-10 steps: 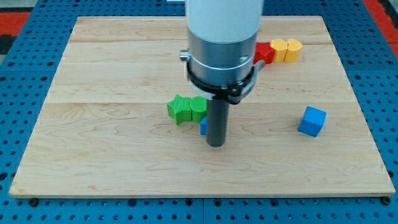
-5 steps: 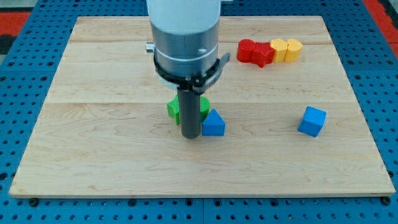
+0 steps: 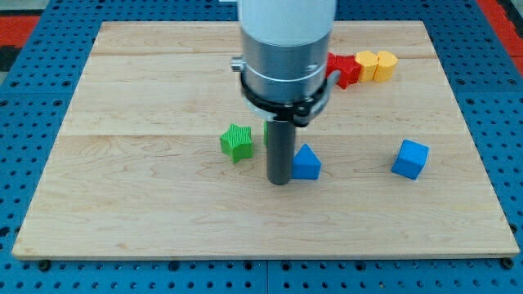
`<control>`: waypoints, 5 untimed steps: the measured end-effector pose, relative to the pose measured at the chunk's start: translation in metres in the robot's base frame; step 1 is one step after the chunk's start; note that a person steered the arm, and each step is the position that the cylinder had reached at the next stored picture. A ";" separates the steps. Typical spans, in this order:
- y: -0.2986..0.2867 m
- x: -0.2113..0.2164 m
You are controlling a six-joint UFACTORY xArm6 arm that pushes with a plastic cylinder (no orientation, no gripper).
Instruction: Slide blue triangle towards green star
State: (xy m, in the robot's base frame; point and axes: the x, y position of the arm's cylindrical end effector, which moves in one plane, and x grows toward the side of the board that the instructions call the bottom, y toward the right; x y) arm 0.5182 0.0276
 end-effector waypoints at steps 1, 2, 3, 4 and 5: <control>0.032 0.000; 0.052 0.003; 0.076 0.000; 0.073 -0.010; 0.072 -0.029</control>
State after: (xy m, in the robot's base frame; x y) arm 0.4890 0.0993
